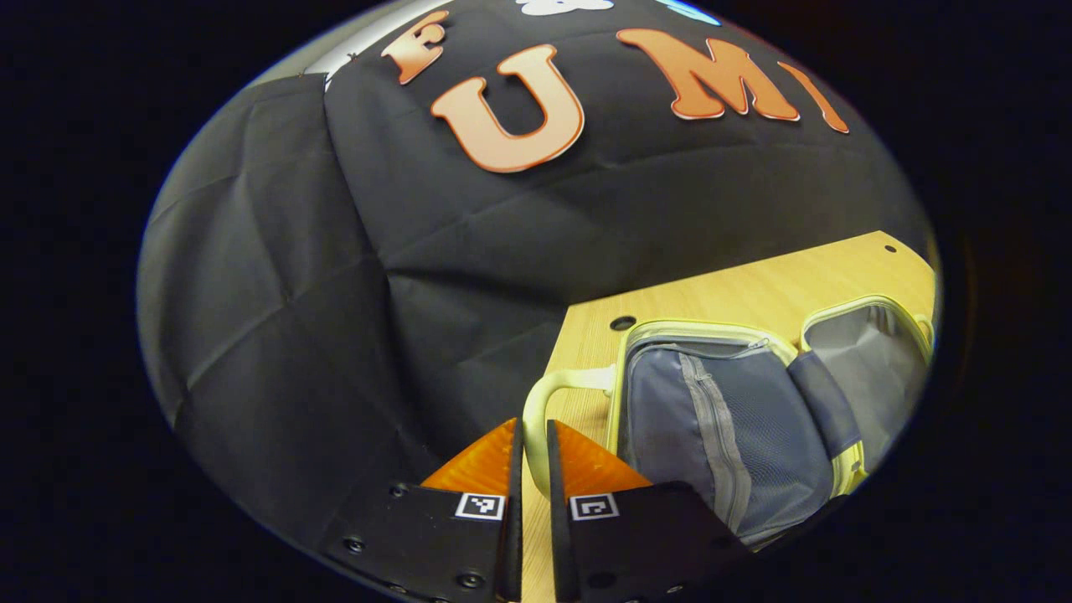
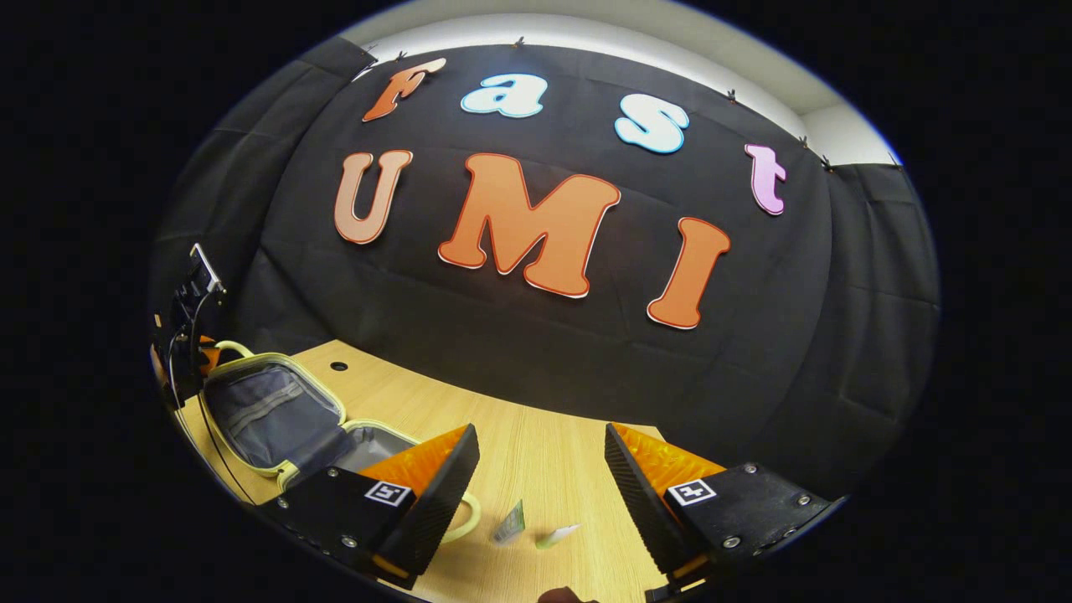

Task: First open the suitcase, pack the skin care products into it, and then close the suitcase.

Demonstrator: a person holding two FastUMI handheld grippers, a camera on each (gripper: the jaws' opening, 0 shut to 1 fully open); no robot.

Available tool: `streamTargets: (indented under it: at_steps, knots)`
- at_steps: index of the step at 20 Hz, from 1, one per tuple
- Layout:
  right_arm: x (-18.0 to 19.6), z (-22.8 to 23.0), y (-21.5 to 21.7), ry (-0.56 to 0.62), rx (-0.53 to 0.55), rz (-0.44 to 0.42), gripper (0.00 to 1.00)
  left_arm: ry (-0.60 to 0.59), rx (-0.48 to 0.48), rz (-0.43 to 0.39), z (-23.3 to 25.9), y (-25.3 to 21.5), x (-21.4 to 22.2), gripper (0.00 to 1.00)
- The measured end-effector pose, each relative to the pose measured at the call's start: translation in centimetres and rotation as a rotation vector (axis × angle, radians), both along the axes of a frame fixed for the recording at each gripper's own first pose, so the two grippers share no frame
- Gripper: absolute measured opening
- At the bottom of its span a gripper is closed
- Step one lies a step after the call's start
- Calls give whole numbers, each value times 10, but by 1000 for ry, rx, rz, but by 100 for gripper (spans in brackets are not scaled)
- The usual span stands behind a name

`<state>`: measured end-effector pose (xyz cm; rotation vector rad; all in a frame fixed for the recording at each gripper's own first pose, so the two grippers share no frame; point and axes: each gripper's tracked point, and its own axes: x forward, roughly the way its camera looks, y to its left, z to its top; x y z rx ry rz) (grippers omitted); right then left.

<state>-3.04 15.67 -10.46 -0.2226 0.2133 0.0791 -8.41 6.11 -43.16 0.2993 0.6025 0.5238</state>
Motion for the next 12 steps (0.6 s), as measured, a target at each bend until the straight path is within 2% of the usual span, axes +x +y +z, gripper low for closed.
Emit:
streamTargets:
  at_steps: [1,2,7,8,9,10,11,12]
  knots:
    - [0,-1,-3,2,-3,-3,96,-21,2,-7,-3,3,5,14]
    - [0,-3,-7,-1,-5,-7,96,-41,8,-19,5,-2,10,19]
    - [1,-16,-20,10,34,17,95,-141,17,-153,49,-80,33,80]
    - [2,-17,-24,9,39,22,95,-153,12,-175,55,-98,38,82]
    - [3,-18,-27,8,42,30,95,-165,0,-200,58,-117,42,89]
    - [3,-21,-32,7,43,33,95,-178,-18,-231,62,-139,48,90]
    - [5,-26,-39,15,51,42,95,-199,-38,-292,66,-174,57,96]
    - [4,-30,-45,26,59,49,95,-201,-46,-319,69,-196,62,98]
